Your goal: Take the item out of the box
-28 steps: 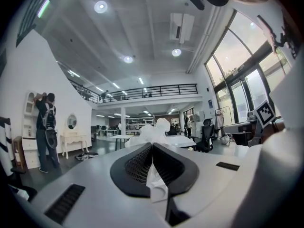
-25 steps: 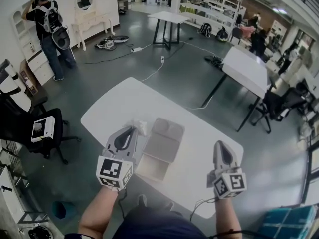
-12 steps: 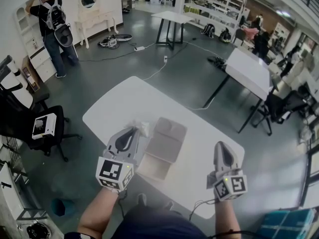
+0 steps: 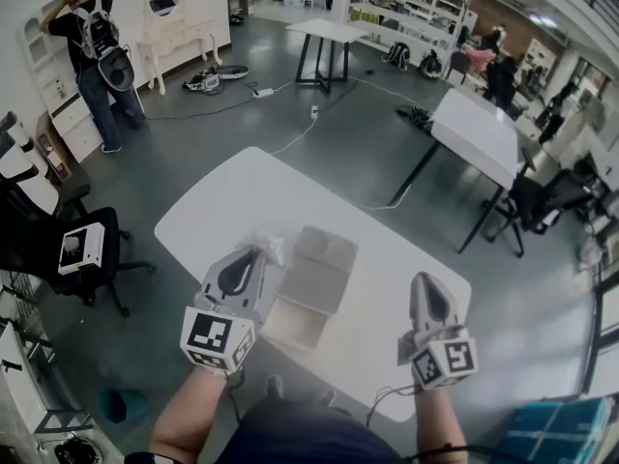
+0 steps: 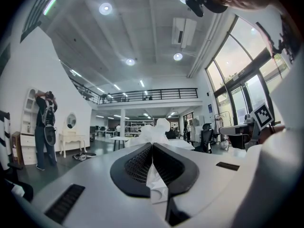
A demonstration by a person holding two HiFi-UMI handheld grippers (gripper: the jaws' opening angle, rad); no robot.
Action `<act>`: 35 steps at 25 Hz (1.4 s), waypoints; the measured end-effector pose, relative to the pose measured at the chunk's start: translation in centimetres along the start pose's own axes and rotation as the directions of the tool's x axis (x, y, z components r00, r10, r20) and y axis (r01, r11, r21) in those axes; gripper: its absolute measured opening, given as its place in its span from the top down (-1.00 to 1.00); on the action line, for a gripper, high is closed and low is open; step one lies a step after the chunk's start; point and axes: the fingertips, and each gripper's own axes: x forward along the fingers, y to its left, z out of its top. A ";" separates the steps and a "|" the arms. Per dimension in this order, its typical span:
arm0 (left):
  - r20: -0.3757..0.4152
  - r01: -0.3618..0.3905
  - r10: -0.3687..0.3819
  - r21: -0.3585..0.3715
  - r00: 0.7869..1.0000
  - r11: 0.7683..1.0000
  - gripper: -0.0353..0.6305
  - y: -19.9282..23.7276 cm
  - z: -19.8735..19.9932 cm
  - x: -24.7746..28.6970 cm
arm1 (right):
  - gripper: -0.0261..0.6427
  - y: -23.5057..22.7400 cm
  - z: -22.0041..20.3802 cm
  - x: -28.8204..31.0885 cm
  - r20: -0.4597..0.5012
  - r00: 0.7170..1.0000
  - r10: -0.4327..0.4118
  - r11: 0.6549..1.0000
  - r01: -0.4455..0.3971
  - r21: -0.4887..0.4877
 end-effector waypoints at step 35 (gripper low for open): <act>0.002 0.018 -0.018 -0.007 1.000 1.000 0.80 -0.8 0.0 0.2 | 0.87 0.2 0.2 -0.8 0.004 1.000 0.006 1.000 -0.006 0.006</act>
